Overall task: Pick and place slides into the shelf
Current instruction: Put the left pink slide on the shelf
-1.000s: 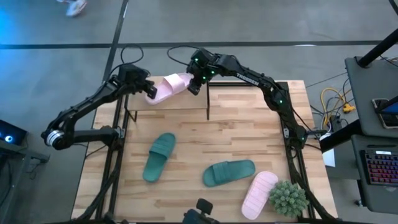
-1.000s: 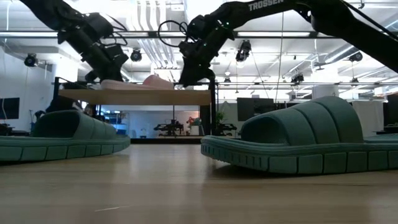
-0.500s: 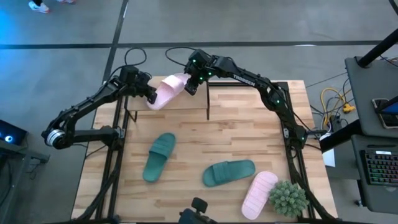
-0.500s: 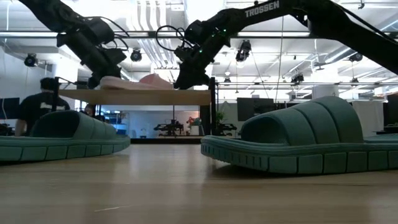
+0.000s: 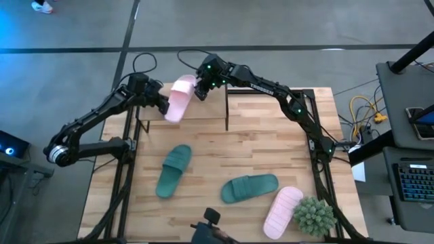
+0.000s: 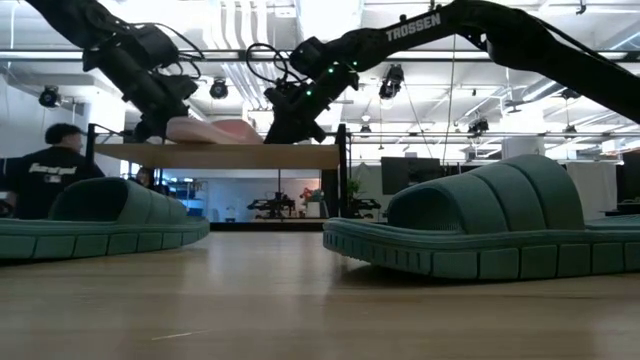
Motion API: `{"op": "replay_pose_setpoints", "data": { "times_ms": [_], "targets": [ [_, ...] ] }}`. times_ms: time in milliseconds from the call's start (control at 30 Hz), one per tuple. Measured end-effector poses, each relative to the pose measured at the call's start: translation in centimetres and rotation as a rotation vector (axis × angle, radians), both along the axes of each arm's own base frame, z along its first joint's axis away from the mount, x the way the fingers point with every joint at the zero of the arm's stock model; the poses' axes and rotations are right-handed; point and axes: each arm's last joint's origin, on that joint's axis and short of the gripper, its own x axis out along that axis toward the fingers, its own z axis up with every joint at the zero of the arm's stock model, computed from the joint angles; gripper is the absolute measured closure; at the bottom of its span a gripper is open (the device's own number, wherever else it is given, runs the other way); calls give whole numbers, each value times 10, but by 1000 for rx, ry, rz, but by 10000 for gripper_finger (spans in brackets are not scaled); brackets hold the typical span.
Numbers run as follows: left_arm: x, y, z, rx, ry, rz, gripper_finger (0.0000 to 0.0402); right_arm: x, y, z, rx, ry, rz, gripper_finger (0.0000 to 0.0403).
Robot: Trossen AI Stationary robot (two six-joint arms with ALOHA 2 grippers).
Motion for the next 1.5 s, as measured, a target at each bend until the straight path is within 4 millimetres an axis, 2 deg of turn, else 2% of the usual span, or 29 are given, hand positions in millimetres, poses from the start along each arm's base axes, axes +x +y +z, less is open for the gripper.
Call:
{"op": "replay_pose_setpoints", "data": {
  "times_ms": [300,500,767,967,1233,1500],
  "targets": [
    [-4,-5,9,68,-14,-5,398,-14,4,23,84,-14,-10,287],
    [-4,-5,9,62,-9,-4,398,-15,10,13,142,57,17,287],
    [-5,-6,3,43,-1,1,398,2,15,3,111,-6,42,287],
    [-6,-7,4,44,-3,1,398,7,12,-5,90,-11,52,287],
    [-7,-8,2,31,7,2,398,12,10,0,20,-78,74,287],
    [-9,-12,6,37,1,1,398,13,14,-4,28,-65,84,287]
  ]
}}
